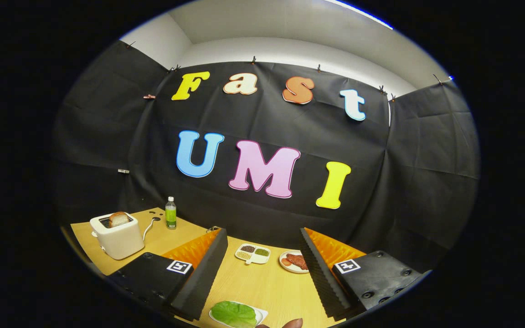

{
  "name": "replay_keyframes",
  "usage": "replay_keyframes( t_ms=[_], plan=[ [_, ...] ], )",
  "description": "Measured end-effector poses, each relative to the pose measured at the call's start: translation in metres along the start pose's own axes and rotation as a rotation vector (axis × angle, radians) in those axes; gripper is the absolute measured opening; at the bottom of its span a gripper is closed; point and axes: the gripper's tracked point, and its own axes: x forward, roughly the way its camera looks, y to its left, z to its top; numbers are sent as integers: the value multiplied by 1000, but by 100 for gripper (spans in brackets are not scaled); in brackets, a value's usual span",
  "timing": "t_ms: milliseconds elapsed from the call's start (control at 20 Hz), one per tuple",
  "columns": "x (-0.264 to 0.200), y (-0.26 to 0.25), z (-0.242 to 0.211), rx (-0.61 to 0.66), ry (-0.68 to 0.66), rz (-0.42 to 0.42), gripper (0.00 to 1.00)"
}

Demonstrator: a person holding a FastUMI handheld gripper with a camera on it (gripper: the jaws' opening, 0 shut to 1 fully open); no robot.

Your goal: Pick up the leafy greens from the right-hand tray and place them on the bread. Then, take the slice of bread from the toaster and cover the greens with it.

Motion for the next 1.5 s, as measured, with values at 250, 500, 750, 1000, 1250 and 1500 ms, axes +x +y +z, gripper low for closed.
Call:
replay_keyframes(
  t_ms=[250,500,750,1000,1250,1500],
  plan=[
    [15,14,-67,37,192,132,97],
    [8,18,-180,73,525,243,98],
    [-13,33,-284,-4,808,343,96],
    [-19,50,-341,-63,962,431,78],
    [-15,60,-370,-81,1047,458,72],
    [-24,64,-395,-89,1143,467,62]
  ],
)
